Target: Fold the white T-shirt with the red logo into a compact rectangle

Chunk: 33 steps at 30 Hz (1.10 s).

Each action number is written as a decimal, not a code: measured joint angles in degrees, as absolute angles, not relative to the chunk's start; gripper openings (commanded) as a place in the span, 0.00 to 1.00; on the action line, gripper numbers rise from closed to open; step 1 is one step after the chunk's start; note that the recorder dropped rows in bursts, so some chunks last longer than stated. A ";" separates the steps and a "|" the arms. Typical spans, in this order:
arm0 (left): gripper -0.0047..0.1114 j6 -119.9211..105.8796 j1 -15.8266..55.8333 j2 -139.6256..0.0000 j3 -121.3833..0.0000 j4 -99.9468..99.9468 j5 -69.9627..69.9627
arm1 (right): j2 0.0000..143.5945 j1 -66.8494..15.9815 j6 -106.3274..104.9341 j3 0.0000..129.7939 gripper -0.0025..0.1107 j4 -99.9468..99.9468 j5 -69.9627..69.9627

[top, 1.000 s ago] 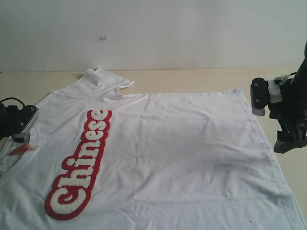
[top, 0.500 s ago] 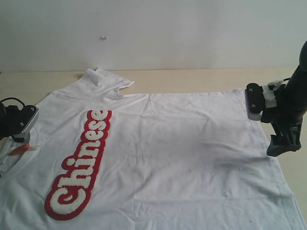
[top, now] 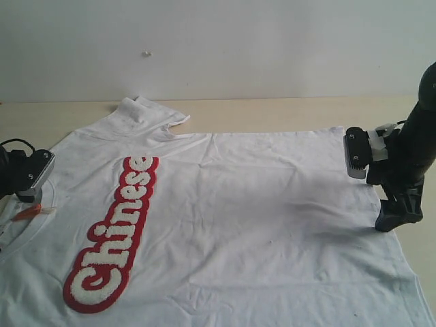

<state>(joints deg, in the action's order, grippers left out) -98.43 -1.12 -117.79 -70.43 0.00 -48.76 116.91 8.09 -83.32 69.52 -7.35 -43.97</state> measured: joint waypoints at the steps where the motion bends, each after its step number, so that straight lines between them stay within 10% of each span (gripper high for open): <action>1: 0.95 -98.43 -1.12 -117.79 -70.43 0.00 -48.76 | 117.02 8.09 -83.32 69.62 0.82 -7.35 -44.10; 33: 0.95 -98.43 -1.12 -117.79 -70.43 0.00 -48.76 | 117.95 7.89 -88.04 70.45 0.82 -6.01 -47.26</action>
